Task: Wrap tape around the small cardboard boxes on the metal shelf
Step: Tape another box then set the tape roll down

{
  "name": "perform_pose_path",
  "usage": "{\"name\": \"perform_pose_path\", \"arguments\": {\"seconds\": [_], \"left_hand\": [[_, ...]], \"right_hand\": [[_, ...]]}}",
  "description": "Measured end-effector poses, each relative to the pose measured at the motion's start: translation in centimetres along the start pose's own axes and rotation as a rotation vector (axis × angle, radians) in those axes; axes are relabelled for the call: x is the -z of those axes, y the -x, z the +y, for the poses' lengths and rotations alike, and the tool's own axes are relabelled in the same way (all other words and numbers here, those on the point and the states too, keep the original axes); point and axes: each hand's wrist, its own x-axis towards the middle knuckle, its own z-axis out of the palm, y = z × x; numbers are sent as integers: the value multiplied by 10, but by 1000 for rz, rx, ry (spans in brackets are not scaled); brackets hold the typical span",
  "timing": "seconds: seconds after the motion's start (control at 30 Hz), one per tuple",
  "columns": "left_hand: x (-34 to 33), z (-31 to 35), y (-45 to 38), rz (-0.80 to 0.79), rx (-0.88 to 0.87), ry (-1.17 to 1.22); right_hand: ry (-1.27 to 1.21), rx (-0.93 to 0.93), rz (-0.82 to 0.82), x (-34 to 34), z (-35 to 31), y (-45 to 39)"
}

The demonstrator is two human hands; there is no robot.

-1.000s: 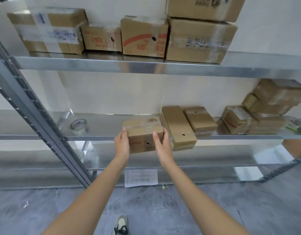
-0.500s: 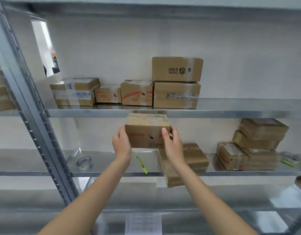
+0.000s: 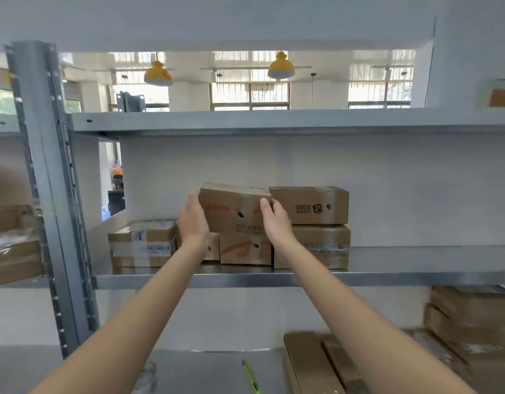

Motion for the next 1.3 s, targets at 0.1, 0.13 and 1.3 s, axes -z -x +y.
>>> {"name": "perform_pose_path", "arguments": {"seconds": [0.1,0.13,1.3], "left_hand": [[3,-2,-20,-6,-12,6],[3,-5,-27,-39,-6,-1],[-37,-98,-86,-459,71,-249]], "right_hand": [[-4,-6,-18,-11,-3,-14],[7,0,-14,-14,-3,-19],[328,13,347,-28,66,-93]]}}
